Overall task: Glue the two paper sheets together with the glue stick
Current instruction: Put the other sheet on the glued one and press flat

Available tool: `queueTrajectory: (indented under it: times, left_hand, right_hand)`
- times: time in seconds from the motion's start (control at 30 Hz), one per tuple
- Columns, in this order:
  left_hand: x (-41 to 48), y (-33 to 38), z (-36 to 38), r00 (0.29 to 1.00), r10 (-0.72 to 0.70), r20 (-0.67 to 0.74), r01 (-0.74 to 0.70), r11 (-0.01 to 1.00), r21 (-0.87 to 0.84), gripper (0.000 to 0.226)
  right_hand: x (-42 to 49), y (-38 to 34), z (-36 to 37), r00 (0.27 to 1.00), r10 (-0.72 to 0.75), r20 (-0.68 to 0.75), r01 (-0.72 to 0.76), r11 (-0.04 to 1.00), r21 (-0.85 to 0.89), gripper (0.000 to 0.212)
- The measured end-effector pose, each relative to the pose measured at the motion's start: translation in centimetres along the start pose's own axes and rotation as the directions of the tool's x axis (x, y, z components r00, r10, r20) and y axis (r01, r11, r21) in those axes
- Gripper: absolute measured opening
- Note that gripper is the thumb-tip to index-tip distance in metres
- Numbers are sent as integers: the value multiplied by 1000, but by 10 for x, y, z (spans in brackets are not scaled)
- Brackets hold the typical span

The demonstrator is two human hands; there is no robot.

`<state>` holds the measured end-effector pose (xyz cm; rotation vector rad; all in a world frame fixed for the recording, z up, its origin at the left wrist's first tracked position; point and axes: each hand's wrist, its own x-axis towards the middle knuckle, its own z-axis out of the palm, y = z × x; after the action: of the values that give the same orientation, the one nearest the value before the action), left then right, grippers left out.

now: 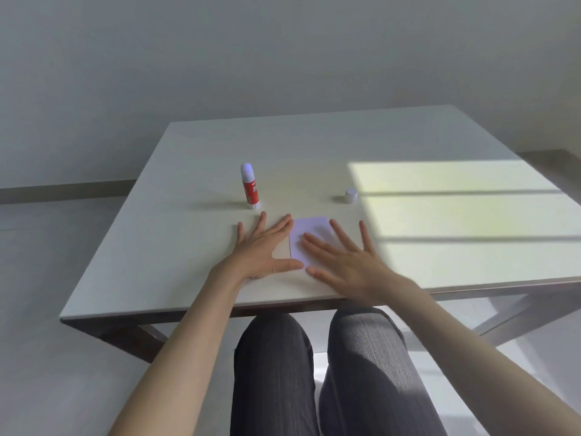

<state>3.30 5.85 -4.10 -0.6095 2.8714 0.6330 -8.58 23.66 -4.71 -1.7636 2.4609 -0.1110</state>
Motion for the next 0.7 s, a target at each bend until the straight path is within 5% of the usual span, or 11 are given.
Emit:
queueTrajectory:
  times: [0.13, 0.33, 0.53, 0.63, 0.7]
  left_hand:
    - [0, 3, 0, 1000, 4, 12, -4, 1000, 17, 94]
    - [-2, 2, 4, 1000, -3, 28, 2, 1000, 19, 94]
    - [-3, -1, 5, 999, 10, 41, -11, 999, 31, 89]
    - [-9, -3, 1, 999, 16, -45, -27, 964, -263, 71]
    - [-14, -6, -7, 959, -95, -266, -88, 796, -599, 47]
  right_hand:
    - [11, 22, -14, 990, 134, 44, -131, 990, -60, 67]
    - [-13, -16, 9, 997, -82, -9, 82, 997, 7, 78]
    - [16, 16, -2, 991, 132, 35, -132, 991, 19, 67]
    - [14, 13, 7, 992, 126, -13, -126, 992, 20, 68]
    - [13, 14, 9, 992, 122, -34, -121, 992, 32, 68]
